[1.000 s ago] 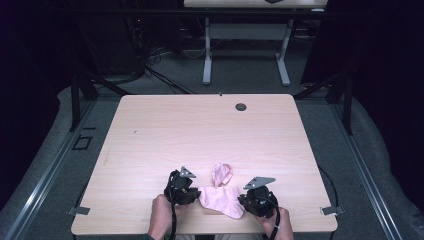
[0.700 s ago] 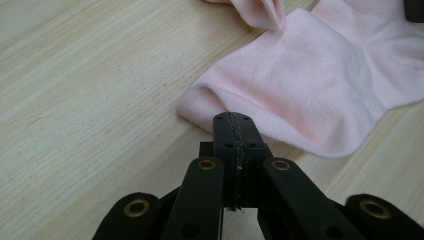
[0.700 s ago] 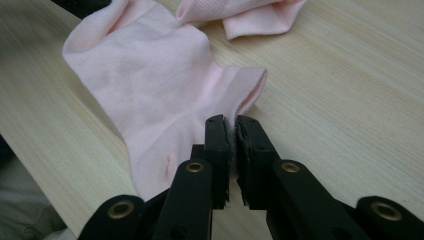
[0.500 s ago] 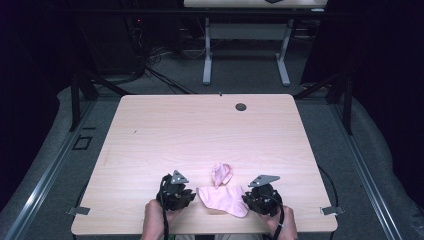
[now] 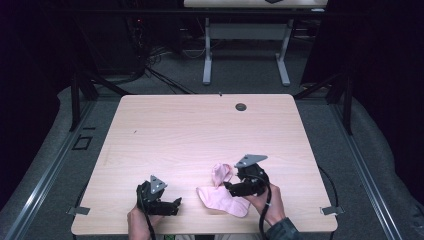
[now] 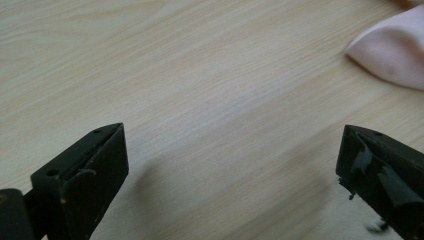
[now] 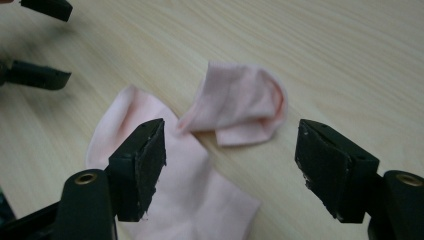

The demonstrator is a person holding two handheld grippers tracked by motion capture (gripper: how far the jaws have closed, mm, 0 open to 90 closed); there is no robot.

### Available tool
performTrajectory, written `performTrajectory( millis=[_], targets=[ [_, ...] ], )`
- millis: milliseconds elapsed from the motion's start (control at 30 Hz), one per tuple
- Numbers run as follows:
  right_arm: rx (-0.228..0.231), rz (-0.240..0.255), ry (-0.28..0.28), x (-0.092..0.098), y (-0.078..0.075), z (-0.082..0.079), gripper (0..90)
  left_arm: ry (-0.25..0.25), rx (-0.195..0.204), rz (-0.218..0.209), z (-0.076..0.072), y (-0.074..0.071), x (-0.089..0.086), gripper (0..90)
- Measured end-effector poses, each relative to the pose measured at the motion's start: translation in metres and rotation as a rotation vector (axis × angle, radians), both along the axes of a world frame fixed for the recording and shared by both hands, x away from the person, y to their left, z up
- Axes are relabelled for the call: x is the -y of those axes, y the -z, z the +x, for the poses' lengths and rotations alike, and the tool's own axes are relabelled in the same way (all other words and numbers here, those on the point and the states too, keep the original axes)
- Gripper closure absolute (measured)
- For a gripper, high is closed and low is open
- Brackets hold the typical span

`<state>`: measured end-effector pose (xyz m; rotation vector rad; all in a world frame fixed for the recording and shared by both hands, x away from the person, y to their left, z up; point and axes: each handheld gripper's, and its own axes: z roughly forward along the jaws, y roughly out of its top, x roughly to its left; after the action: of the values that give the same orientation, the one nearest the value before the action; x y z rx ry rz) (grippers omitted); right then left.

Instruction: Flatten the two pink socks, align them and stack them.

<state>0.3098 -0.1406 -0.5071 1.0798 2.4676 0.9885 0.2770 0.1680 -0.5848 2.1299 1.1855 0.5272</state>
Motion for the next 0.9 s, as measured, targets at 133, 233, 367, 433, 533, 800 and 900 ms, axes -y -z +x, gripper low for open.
performTrajectory(
  millis=[133, 233, 367, 433, 533, 800, 900],
  targets=[
    [-0.012, -0.035, 0.004, -0.028, 0.000, 0.019, 34.8, -0.014, 0.001, -0.027, 0.000, 0.007, -0.003, 0.1],
    [-0.042, -0.079, 0.019, -0.045, 0.010, 0.033, 41.8, -0.014, 0.006, -0.027, 0.000, 0.007, -0.004, 0.2],
    [-0.074, -0.097, 0.040, -0.054, 0.027, 0.042, 65.7, -0.009, 0.002, -0.034, 0.001, 0.007, -0.005, 0.1],
    [-0.110, -0.092, 0.041, -0.051, 0.033, 0.045, 77.2, -0.008, 0.001, -0.035, 0.001, 0.007, -0.005, 0.0],
    [-0.110, -0.066, 0.041, -0.045, 0.033, 0.045, 84.7, -0.007, 0.002, -0.038, 0.001, 0.007, -0.005, 0.0],
    [-0.099, 0.074, 0.028, -0.024, 0.002, 0.038, 86.1, 0.006, 0.002, -0.050, 0.004, 0.004, -0.005, 0.8],
    [-0.089, 0.126, 0.017, -0.018, -0.010, 0.034, 86.1, 0.027, 0.022, -0.058, 0.007, -0.005, -0.001, 1.1]
  ],
)
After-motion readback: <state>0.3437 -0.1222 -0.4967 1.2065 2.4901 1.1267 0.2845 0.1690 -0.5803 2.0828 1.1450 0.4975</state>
